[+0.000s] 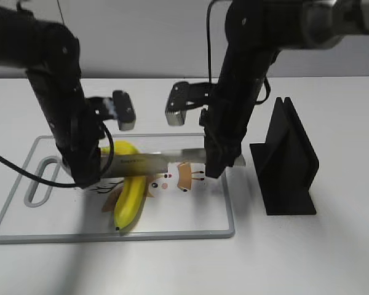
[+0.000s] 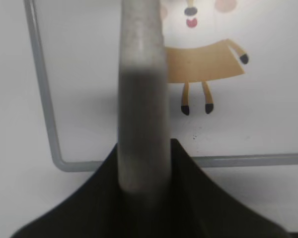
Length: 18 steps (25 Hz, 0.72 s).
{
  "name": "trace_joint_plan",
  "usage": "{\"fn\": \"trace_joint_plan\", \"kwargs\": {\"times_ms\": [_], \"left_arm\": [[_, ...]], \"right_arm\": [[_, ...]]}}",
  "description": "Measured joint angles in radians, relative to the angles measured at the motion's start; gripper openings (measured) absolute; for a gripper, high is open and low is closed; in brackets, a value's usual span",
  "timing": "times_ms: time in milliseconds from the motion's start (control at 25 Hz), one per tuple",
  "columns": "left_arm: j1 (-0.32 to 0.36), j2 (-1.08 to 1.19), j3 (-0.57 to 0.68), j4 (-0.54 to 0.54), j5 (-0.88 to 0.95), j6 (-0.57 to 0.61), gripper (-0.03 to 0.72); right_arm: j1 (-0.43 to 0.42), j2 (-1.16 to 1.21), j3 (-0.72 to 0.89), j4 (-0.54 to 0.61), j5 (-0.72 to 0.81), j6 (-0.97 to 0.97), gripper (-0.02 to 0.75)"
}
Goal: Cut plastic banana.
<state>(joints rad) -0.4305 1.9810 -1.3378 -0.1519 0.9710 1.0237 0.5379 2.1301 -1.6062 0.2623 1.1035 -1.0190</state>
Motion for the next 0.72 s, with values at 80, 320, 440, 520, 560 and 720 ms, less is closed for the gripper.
{"fn": "trace_joint_plan", "kwargs": {"times_ms": [80, 320, 440, 520, 560, 720], "left_arm": [[0.001, 0.061, 0.007, -0.02, -0.015, 0.007, 0.022], [0.001, 0.074, -0.003, -0.019, -0.003, 0.006, 0.022], [0.002, 0.068, -0.003, -0.023, -0.002, 0.005, 0.022], [0.003, 0.064, -0.002, -0.023, -0.005, 0.003, 0.02], [0.003, 0.062, -0.002, -0.023, -0.005, 0.002, 0.021], [0.003, 0.035, 0.012, -0.022, -0.013, -0.001, 0.02]], "right_arm": [[-0.001, 0.06, -0.005, -0.004, -0.001, 0.021, 0.176], [-0.004, 0.091, -0.038, -0.011, 0.014, 0.038, 0.187], [-0.004, 0.099, -0.066, -0.014, 0.048, 0.043, 0.187], [-0.004, 0.105, -0.087, -0.018, 0.065, 0.053, 0.188], [-0.004, 0.107, -0.098, -0.019, 0.078, 0.061, 0.191], [-0.002, 0.107, -0.122, -0.019, 0.115, 0.083, 0.195]]}}
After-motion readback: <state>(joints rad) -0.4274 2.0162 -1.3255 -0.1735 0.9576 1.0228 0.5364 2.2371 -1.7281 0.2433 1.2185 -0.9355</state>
